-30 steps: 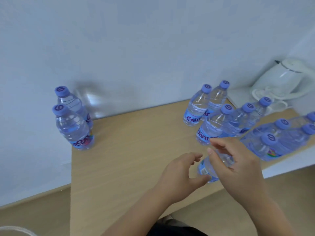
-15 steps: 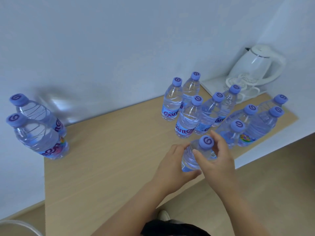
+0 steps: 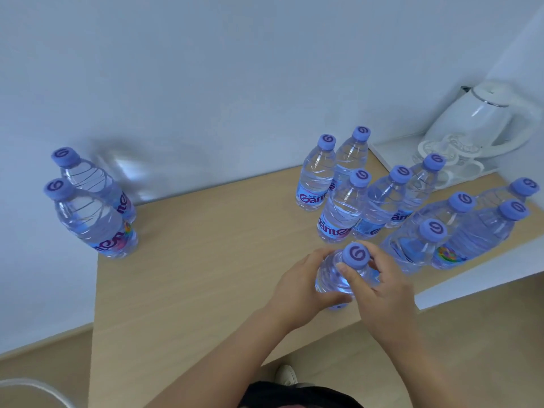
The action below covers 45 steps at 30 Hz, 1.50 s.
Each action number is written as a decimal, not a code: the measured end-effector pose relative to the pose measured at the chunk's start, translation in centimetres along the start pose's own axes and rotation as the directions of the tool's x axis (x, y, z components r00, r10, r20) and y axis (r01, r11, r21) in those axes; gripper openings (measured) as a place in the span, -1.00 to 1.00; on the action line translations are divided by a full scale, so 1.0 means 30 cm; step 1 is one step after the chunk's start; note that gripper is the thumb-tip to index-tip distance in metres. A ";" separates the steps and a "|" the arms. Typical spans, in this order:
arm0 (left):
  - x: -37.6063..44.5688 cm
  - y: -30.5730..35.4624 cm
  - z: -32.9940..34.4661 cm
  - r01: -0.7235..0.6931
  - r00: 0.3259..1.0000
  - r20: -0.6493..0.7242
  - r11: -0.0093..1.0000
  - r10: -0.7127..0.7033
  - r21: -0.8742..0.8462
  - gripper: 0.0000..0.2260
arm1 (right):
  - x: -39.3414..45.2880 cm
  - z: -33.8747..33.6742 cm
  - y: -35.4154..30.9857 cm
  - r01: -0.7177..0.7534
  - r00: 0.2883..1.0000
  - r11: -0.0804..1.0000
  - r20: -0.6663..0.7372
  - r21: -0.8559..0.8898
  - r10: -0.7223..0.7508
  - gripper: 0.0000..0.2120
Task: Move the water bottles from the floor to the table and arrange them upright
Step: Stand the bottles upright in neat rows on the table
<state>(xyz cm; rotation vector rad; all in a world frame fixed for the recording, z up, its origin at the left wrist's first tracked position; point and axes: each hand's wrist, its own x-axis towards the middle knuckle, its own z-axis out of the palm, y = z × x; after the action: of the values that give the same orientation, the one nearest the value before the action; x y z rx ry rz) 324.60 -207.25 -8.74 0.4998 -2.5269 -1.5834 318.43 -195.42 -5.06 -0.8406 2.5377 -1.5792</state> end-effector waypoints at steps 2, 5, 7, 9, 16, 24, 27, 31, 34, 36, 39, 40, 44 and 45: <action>-0.019 -0.016 -0.031 0.020 1.000 -0.019 1.000 -0.021 -0.017 -0.42 | 0.003 0.023 -0.019 0.009 0.999 1.000 0.044 0.008 -0.009 -0.75; -0.062 -0.050 -0.095 0.050 0.996 -0.072 0.999 -0.051 -0.011 -0.41 | 0.010 0.072 -0.056 0.084 0.989 0.996 0.119 0.022 -0.086 -0.73; -0.104 -0.079 -0.147 0.076 0.989 -0.127 0.997 -0.076 -0.007 -0.41 | 0.007 0.122 -0.082 0.107 0.975 0.994 0.193 0.037 -0.113 -0.75; -0.152 -0.110 -0.204 0.115 0.976 -0.184 0.993 -0.115 -0.012 -0.39 | 0.002 0.184 -0.114 0.123 0.957 0.991 0.256 0.055 -0.133 -0.76; -0.344 -0.233 -0.390 0.208 0.886 -0.402 0.973 -0.232 -0.103 -0.39 | -0.016 0.433 -0.261 0.268 0.857 0.958 0.429 0.104 -0.287 -0.77; -0.499 -0.330 -0.606 0.279 0.812 -0.503 0.953 -0.298 -0.114 -0.44 | -0.046 0.681 -0.434 0.384 0.728 0.910 0.554 0.160 -0.404 -0.80; -0.525 -0.352 -0.670 0.301 0.791 -0.529 0.949 -0.306 -0.098 -0.39 | -0.051 0.752 -0.483 0.379 0.707 0.908 0.579 0.176 -0.407 -0.75; -0.536 -0.376 -0.738 0.288 0.798 -0.527 0.953 -0.294 -0.094 -0.42 | -0.042 0.822 -0.527 0.393 0.694 0.904 0.591 0.168 -0.411 -0.74; -0.532 -0.397 -0.782 0.281 0.796 -0.531 0.954 -0.292 -0.104 -0.47 | -0.029 0.863 -0.547 0.390 0.705 0.908 0.584 0.153 -0.401 -0.76; -0.526 -0.412 -0.807 0.276 0.796 -0.530 0.955 -0.292 -0.112 -0.48 | -0.020 0.887 -0.559 0.384 0.713 0.912 0.582 0.143 -0.391 -0.78; -0.515 -0.429 -0.842 0.276 0.799 -0.523 0.953 -0.298 -0.122 -0.48 | -0.007 0.920 -0.572 0.381 0.715 0.915 0.585 0.134 -0.384 -0.79; -0.510 -0.435 -0.853 0.277 0.799 -0.521 0.953 -0.299 -0.123 -0.47 | -0.003 0.929 -0.575 0.378 0.716 0.917 0.586 0.131 -0.379 -0.79; -0.497 -0.451 -0.886 0.274 0.810 -0.504 0.953 -0.300 -0.127 -0.46 | 0.011 0.955 -0.587 0.361 0.726 0.923 0.583 0.130 -0.366 -0.77; -0.494 -0.454 -0.893 0.272 0.814 -0.499 0.954 -0.297 -0.125 -0.46 | 0.013 0.959 -0.590 0.359 0.729 0.924 0.578 0.133 -0.367 -0.76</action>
<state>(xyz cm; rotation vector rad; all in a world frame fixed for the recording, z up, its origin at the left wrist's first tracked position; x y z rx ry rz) 348.68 -230.52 -7.82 1.1698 -2.0689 -1.3462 334.38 -225.16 -3.95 -1.6152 1.9791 -1.1242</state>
